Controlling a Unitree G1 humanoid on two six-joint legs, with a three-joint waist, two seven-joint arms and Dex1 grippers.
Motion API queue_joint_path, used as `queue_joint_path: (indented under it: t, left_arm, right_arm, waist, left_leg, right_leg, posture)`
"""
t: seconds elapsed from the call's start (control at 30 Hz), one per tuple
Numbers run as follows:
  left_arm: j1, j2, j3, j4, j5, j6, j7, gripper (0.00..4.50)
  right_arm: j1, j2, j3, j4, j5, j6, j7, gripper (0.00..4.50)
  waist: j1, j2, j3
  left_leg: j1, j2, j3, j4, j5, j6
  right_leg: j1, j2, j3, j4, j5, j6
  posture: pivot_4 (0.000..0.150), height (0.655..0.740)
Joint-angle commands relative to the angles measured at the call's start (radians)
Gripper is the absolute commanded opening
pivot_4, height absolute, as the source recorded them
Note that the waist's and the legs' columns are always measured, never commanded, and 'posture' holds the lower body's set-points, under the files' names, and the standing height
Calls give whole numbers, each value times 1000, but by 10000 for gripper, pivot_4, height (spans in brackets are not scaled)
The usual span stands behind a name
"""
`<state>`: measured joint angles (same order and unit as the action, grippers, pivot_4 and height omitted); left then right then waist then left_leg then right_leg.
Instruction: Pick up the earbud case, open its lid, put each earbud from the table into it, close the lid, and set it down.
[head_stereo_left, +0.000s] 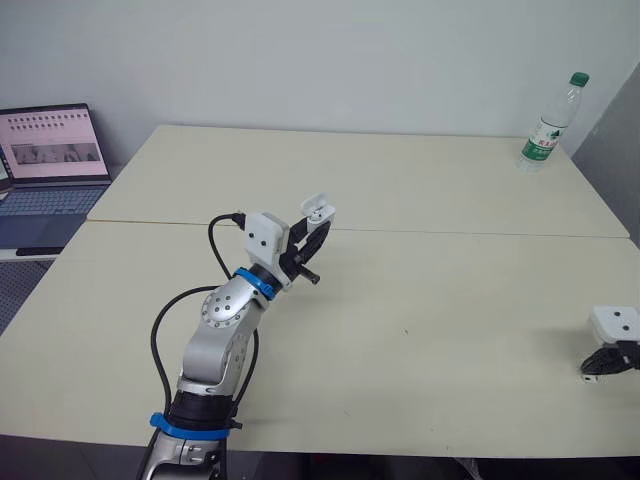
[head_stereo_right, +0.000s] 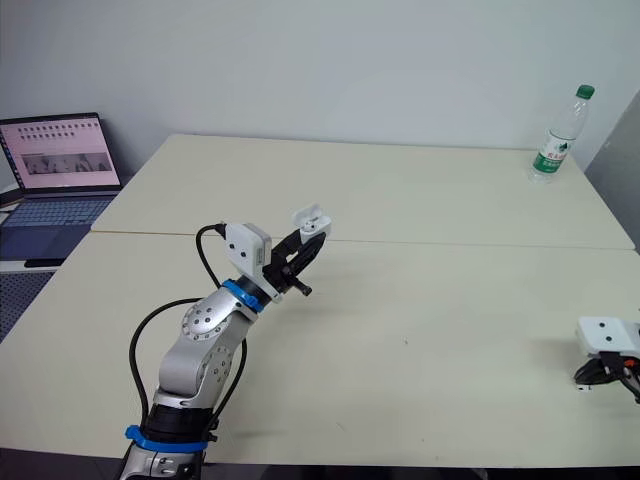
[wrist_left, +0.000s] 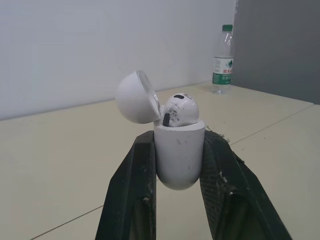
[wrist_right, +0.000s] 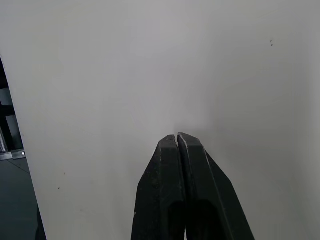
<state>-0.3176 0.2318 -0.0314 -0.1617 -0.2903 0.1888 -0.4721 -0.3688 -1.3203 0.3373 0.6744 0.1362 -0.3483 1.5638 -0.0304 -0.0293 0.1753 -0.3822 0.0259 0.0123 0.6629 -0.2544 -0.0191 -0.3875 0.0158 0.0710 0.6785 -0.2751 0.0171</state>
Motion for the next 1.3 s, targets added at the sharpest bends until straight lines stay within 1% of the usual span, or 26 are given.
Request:
queue_joint_path:
  t: [0.03, 0.23, 0.33, 0.43, 0.57, 0.63, 0.7, 0.8, 0.9, 1.03, 1.1, 1.13, 1.23, 1.3]
  left_arm:
    - [-3, 4, 7, -59, -8, -10, -4, 7858]
    - [-4, 6, 8, -57, -9, -10, -5, 7858]
    - [-4, 4, 6, -56, -9, -10, -5, 7858]
    - [-2, 2, 4, -57, -10, -10, -5, 7858]
    - [0, 0, 1, -57, -10, -10, -6, 7858]
    - [-1, -2, 1, -55, -10, -11, -6, 7858]
    - [-2, -4, 0, -54, -10, -12, -6, 7858]
    - [-1, -6, -3, -55, -11, -11, -7, 7858]
    - [2, -7, -4, -59, -11, -9, -6, 7858]
    - [10, -10, -7, -66, -9, -8, -1, 7858]
    - [12, -12, -8, -70, -8, -6, 1, 7858]
    - [13, -12, -9, -72, -8, -4, 1, 7858]
    - [16, -11, -9, -73, -7, 0, 1, 7858]
    - [17, -11, -9, -74, -6, 0, 2, 7858]
  right_arm:
    - [-10, -11, -21, 11, -8, -15, 51, 451]
    - [-6, -15, -24, 28, -17, -29, 51, 451]
    - [-13, -16, -30, 21, 5, 3, 51, 451]
    - [-51, -8, -48, -7, 55, 97, 51, 451]
    - [-89, -22, -55, -95, 140, 241, 51, 451]
    - [-108, -32, -54, -117, 155, 277, 51, 451]
    - [-119, -42, -44, -102, 126, 217, 51, 451]
    - [-125, -48, -30, -34, 41, -17, 51, 451]
    - [-123, -66, -2, -13, 12, -178, 51, 6060]
    - [-109, -93, 35, 4, -32, -362, 51, 20570]
    - [-115, -86, 39, 35, -65, -454, 51, 28328]
    - [-115, -82, 39, 45, -75, -492, 51, 32651]
    - [-100, -82, 45, 56, -86, -566, 51, 43070]
    - [-74, -80, 36, 63, -84, -599, 50, 43070]
  waist:
    - [0, 0, 0]
    - [0, 0, 0]
    - [0, 0, 0]
    - [-1, 0, 0]
    - [-2, 0, 0]
    - [-1, 0, 0]
    - [0, 0, 0]
    - [1, 0, 0]
    - [0, 0, 0]
    - [0, 1, 1]
    - [0, 1, 1]
    - [0, 1, 1]
    - [0, 1, 1]
    - [0, 1, 1]
  left_leg:
    - [0, 0, 0, 0, 0, 0]
    - [0, 0, 0, 0, 0, 0]
    - [0, 0, 0, 0, 0, 0]
    - [0, 0, 0, 0, 0, 0]
    - [0, 0, 0, 0, 0, 0]
    - [0, 0, -1, 0, 0, 0]
    - [-1, 0, -1, 0, 0, 0]
    - [-1, 0, 0, 0, 0, 0]
    - [0, 0, 0, 0, 0, 0]
    - [0, 0, 1, 0, 0, 0]
    - [0, 0, 1, 0, 0, 0]
    - [0, 0, 1, 0, 0, 0]
    - [0, 0, 1, 0, 0, 0]
    - [0, 1, 1, 0, 0, 0]
  right_leg:
    - [0, 0, 0, 0, 0, 0]
    - [0, 0, 0, 0, 0, 0]
    - [0, 0, 0, 0, 0, 0]
    - [0, 0, 0, 0, 0, 0]
    - [0, 0, 0, 0, 0, 0]
    - [0, 0, 0, 0, 0, 0]
    - [0, 0, 0, 0, 0, 0]
    - [0, 0, 0, 0, 0, 0]
    - [0, 0, 0, 0, -1, 1]
    - [-1, 0, 0, 0, -1, 1]
    - [-1, 0, 0, 0, -1, 0]
    - [-1, 0, 0, 0, -1, 0]
    - [0, 0, 1, 0, -1, 0]
    - [0, 0, 0, 0, -1, -1]
  posture:
    - [1500, 7400]
    - [1500, 7400]
    - [1500, 7400]
    - [1500, 7400]
    - [1500, 7400]
    - [1500, 7400]
    - [1500, 7400]
    - [1500, 7400]
    - [1500, 7400]
    - [1500, 7400]
    - [1500, 7400]
    - [1500, 7400]
    - [1500, 7400]
    - [1500, 7400]
